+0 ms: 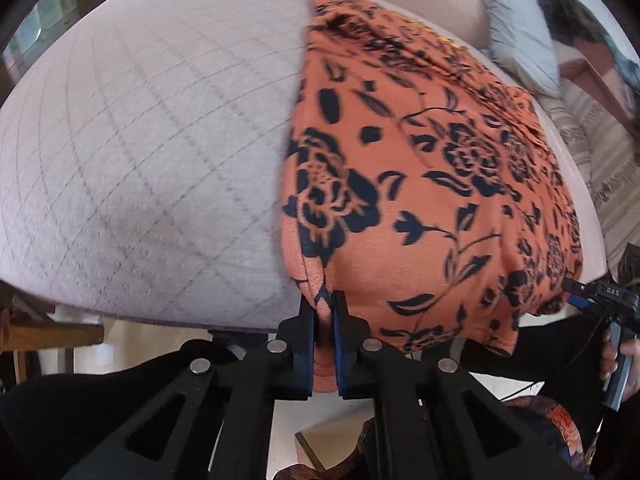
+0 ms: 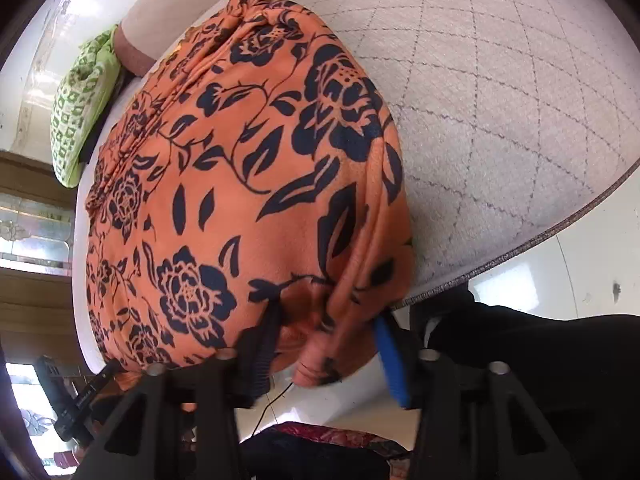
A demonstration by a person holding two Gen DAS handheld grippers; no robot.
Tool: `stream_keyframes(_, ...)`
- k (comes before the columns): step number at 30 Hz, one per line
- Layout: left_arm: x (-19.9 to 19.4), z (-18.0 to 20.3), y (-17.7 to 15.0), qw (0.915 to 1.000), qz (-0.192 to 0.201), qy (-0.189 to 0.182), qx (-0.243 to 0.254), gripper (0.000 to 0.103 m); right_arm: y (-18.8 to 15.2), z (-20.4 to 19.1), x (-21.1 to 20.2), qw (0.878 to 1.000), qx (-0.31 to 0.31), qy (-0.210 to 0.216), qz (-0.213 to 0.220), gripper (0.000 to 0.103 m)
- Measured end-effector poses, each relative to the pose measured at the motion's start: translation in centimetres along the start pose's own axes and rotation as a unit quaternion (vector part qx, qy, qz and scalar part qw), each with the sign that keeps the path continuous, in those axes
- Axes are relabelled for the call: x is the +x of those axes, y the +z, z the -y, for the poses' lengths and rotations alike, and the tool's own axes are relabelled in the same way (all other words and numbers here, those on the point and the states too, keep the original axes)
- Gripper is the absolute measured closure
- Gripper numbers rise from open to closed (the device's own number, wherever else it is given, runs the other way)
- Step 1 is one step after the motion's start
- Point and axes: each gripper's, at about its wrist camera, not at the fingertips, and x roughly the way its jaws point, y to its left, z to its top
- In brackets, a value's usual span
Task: Fold small clothes
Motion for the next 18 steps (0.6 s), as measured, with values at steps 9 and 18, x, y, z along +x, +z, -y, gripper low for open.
stream_keyframes(9, -2.6, 0.4, 1.5, 0.9980, 0.023, -0.057, 0.011, 0.096, 1.2, 0.8, -4.1, 0.999, 0.010, -0.020, 0.045, 0.093)
stream_keyframes(18, -0.3, 0.0, 0.2, 0.9997, -0.024, -0.007, 0.006, 0.084, 0.5, 1.6, -2.7, 0.998, 0.049, -0.032, 0.008, 0.090)
